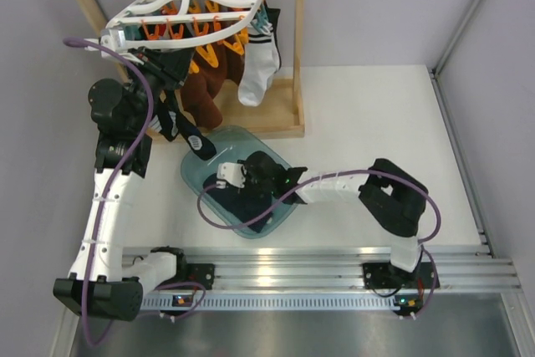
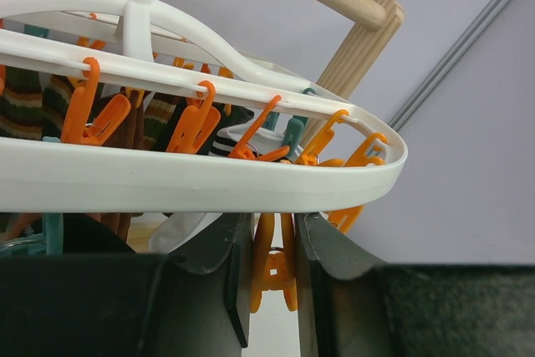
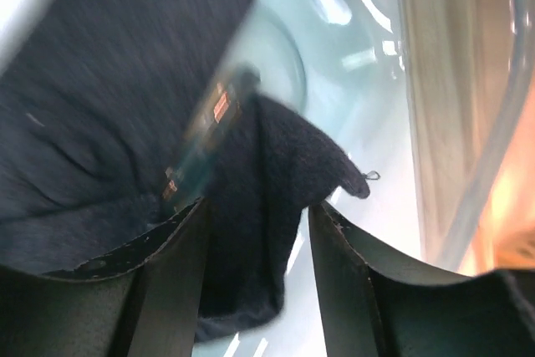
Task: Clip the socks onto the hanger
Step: Adjust the sock in the bin, then pick up the sock from the bin.
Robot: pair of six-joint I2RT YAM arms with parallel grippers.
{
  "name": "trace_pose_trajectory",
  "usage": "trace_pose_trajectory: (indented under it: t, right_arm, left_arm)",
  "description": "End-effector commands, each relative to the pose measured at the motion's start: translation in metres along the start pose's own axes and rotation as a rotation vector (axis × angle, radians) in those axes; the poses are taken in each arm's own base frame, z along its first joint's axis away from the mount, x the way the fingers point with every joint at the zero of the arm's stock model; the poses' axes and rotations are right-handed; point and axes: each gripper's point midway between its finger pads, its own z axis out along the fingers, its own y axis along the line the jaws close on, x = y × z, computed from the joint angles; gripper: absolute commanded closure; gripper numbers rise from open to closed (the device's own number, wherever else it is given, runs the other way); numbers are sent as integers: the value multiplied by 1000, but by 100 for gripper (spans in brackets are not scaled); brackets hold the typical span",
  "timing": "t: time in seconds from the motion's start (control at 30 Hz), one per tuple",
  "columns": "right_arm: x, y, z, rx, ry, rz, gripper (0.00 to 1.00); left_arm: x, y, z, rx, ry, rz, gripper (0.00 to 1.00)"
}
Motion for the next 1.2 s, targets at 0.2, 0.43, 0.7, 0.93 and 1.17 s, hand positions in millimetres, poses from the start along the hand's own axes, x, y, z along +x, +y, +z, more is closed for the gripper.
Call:
trace_pose_trajectory:
  t: [0.2,0.43,0.7,0.93,1.17]
  right_arm:
    - [-31,-14,5,-357,-37,614,48]
    - [-20,-23,30,-360,83,994,46]
    - [-21,-15,35,-346,172,1231,38]
    - [-29,-20,29,-292,143,1371,63]
    - [-71,-83,-12,-169,-192,966,100]
  left_arm:
    - [-9,11,3,-41,-51,-5,100]
    - [-6,15,5,-50,-50,-12,100]
    - [-5,16,6,-49,-46,-13,100]
    - [-5,15,6,-48,-45,-10,100]
    - [-5,14,4,-47,-36,2,100]
